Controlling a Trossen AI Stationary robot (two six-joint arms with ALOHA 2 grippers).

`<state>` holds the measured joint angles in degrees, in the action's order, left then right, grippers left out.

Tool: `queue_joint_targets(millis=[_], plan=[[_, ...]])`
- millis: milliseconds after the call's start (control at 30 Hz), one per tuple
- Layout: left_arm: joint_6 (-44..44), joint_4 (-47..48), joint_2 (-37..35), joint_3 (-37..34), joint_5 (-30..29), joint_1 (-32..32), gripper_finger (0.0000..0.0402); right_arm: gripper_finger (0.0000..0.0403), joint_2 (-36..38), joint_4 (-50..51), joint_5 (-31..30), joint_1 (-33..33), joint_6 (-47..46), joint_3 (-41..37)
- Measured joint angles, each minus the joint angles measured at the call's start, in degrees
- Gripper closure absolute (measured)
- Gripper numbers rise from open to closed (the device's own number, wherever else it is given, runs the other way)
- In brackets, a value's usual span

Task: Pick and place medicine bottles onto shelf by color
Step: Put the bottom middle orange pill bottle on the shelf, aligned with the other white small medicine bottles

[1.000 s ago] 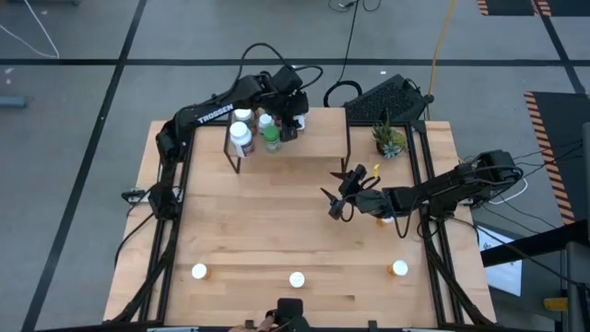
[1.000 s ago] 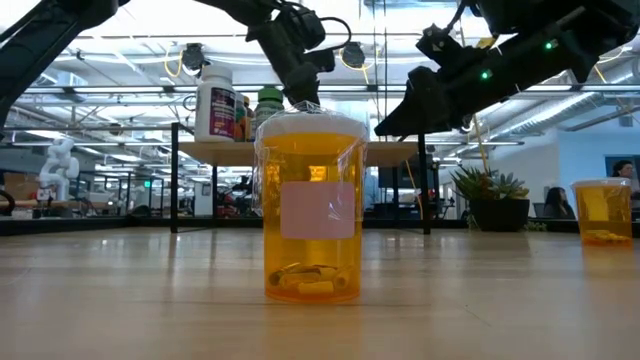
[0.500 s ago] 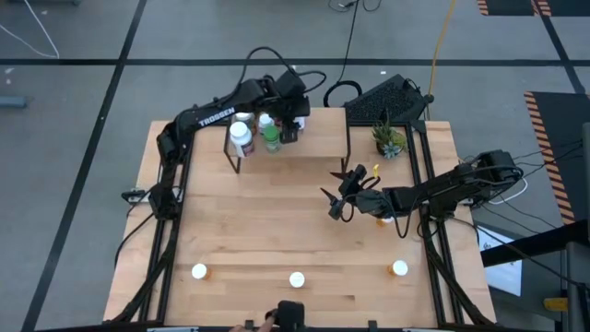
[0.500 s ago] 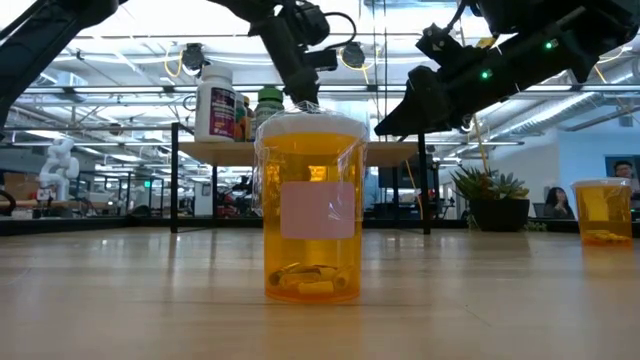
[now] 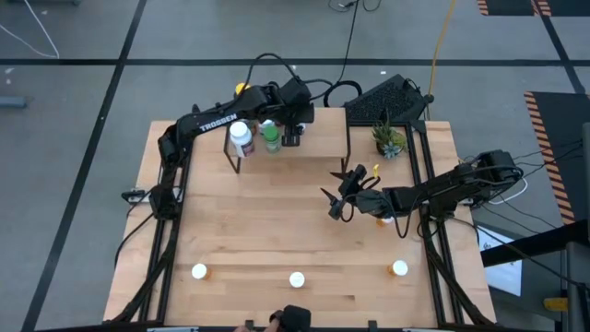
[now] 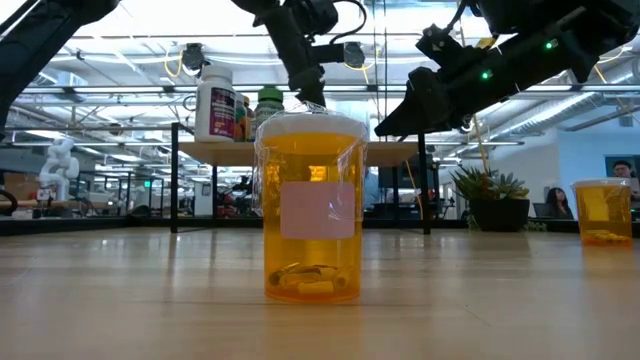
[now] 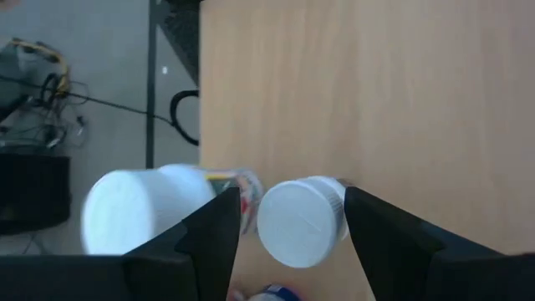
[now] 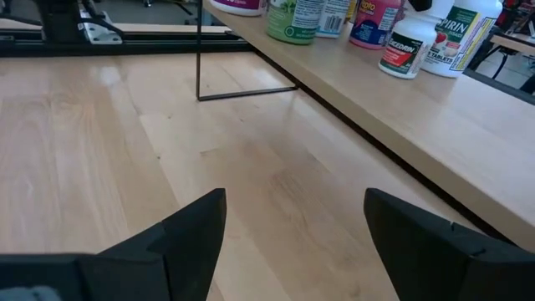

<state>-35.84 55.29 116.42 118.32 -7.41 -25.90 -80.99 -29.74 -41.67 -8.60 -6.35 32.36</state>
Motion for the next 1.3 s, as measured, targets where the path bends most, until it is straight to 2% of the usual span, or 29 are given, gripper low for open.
queue_joint_targets(millis=[133,567,933,1000,1133,1233,1300], plan=[[-0.15,-0.1,-0.02,0.02,-1.74,-0.1,0.0183,0.0126,0.0,0.0,0.01,0.0,0.0,0.0],[-1.17,-3.08,-0.04,0.04,-1.95,0.7,0.0183,0.0126,0.0,0.0,0.02,0.0,0.0,0.0],[2.58,4.18,-4.25,0.07,-9.58,7.74,0.0183,0.0126,-0.02,-2.12,0.57,0.02,1.97,0.02],[4.23,4.99,-5.59,0.08,-10.15,9.66,0.0183,0.0126,-0.02,-2.92,4.42,0.02,2.72,0.02],[9.52,8.22,-9.01,0.09,-10.9,14.03,0.0183,0.0126,-0.04,-6.82,15.87,-0.03,2.79,0.02],[17.13,11.62,-11.74,0.09,-10.52,17.65,0.0183,0.0126,-0.04,-9.49,21.36,-0.56,-0.83,0.02],[23.26,14.32,-13.24,0.09,-7.88,19.96,0.0183,0.0126,-0.04,-11.23,25.26,-1.18,-1.93,0.02]])
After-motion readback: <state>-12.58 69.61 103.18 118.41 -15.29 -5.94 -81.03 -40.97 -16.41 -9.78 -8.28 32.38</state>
